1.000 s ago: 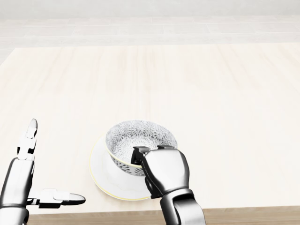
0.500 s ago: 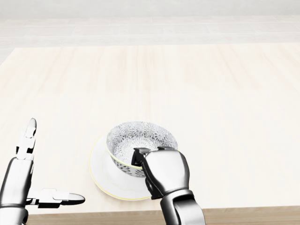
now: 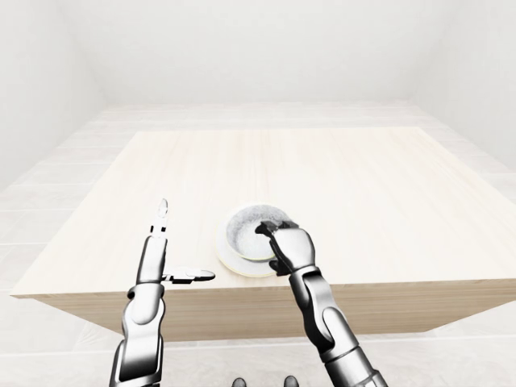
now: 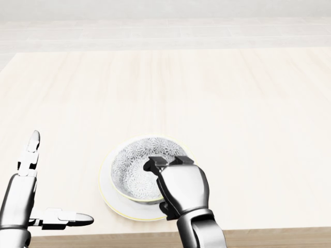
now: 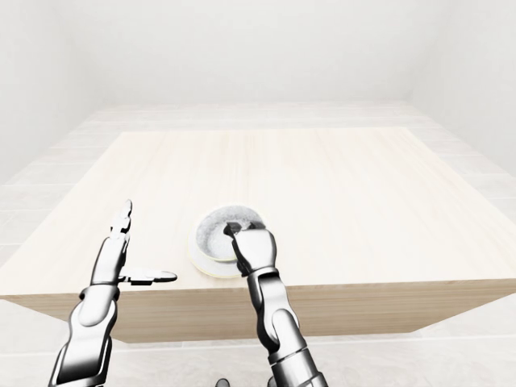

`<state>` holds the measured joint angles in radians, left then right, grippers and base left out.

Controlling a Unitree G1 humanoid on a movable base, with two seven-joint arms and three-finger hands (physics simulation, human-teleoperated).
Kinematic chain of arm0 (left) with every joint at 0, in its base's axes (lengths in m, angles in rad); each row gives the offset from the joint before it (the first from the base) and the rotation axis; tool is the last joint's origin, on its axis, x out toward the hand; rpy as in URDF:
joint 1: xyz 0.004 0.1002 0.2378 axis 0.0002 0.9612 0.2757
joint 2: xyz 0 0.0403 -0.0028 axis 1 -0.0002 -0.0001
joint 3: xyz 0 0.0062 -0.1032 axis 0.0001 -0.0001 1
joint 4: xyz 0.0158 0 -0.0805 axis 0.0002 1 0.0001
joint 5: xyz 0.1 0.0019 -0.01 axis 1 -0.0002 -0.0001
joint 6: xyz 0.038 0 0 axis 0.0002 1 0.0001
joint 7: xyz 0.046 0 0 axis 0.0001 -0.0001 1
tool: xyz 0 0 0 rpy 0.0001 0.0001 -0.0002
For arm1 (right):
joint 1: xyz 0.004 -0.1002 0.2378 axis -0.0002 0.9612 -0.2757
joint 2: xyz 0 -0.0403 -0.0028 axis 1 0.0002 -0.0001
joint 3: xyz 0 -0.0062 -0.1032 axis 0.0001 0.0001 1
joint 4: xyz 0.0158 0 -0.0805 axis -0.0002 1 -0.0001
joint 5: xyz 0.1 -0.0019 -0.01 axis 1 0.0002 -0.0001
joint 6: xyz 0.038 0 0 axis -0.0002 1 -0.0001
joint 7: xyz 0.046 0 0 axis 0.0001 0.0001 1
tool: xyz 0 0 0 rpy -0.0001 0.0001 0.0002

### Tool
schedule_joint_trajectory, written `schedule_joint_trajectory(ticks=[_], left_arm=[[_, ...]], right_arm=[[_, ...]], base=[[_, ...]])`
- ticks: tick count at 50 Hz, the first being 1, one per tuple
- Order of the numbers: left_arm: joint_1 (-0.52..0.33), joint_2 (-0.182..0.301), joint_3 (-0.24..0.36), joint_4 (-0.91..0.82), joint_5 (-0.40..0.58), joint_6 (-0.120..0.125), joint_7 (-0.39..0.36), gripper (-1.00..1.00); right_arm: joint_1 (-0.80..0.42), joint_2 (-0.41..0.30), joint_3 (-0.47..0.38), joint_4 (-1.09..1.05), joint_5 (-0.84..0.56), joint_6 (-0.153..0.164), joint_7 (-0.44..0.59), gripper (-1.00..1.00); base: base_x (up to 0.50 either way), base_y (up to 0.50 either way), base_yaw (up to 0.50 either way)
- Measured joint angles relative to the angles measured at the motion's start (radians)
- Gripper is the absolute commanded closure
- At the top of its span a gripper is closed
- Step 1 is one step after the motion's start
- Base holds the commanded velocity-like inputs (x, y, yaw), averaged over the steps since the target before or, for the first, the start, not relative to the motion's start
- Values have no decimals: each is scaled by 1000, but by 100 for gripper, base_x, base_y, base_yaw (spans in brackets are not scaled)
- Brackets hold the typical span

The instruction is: Put the bowl on the plate.

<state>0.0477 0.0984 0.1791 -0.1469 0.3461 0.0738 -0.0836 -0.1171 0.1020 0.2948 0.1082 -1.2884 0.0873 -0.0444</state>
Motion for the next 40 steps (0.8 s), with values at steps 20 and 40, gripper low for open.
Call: schedule_joint_trajectory(ticks=[20, 40], left_arm=[[-4, 3, 2, 21, -2, -11, 6, -100], [-7, 4, -1, 33, 0, -13, 12, -100]], right_arm=[[-6, 1, -3, 15, 5, 0, -12, -25], [9, 2, 3, -57, 6, 0, 19, -100]], base=[[0, 0, 0], [0, 0, 0]])
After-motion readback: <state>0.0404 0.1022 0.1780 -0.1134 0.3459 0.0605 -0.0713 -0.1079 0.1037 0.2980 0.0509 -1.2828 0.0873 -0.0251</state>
